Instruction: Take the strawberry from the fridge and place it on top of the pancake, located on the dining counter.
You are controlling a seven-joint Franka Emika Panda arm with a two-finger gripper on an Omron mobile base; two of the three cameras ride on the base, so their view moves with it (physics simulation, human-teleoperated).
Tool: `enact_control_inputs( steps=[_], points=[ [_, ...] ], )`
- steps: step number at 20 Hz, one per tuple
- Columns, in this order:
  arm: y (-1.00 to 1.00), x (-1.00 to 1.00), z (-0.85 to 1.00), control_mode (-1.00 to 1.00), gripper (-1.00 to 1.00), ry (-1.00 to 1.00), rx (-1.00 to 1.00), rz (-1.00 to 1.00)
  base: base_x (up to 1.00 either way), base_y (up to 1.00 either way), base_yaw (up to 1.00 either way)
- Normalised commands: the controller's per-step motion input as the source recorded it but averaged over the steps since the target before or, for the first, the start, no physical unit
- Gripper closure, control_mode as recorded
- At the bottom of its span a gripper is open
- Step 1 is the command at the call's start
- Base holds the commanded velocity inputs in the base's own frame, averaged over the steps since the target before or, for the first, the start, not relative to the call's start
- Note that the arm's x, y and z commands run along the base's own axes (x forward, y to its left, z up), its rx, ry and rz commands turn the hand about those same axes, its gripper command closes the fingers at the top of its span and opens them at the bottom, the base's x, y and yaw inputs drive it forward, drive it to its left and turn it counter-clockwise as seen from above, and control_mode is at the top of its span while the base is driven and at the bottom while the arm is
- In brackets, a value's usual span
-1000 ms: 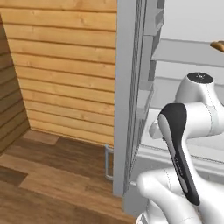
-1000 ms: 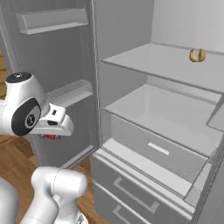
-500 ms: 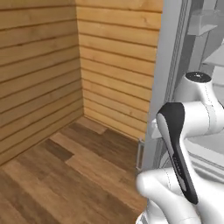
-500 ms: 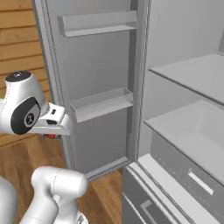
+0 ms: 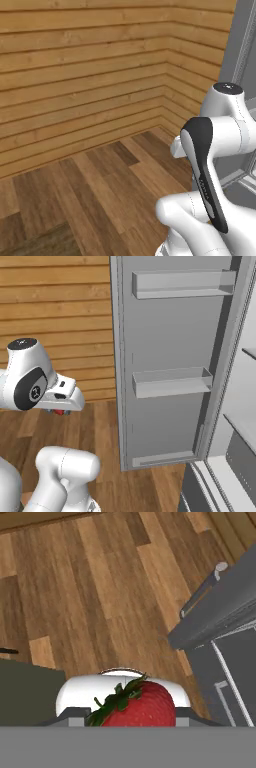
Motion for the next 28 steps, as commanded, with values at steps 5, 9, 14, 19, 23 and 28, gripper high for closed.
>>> enact_control_inputs(
  steps=[5,9,14,19,23,28],
  points=[
    [0.00,0.00,0.00,1.00,1.00,0.00,0.00,0.00,-0.52,0.97,0.52],
    [0.00,0.00,0.00,1.00,1.00,0.00,0.00,0.00,0.02,0.53,0.23],
    [0.00,0.00,0.00,1.00,1.00,0.00,0.00,0.00,0.89,0.03,-0.03],
    [0.00,0.00,0.00,1.00,1.00,0.00,0.00,0.00,0.92,0.45,-0.09],
    [0.00,0.00,0.00,1.00,1.00,0.00,0.00,0.00,1.00,0.62,-0.01],
    [0.00,0.00,0.00,1.00,1.00,0.00,0.00,0.00,1.00,0.39,0.19]
  ],
)
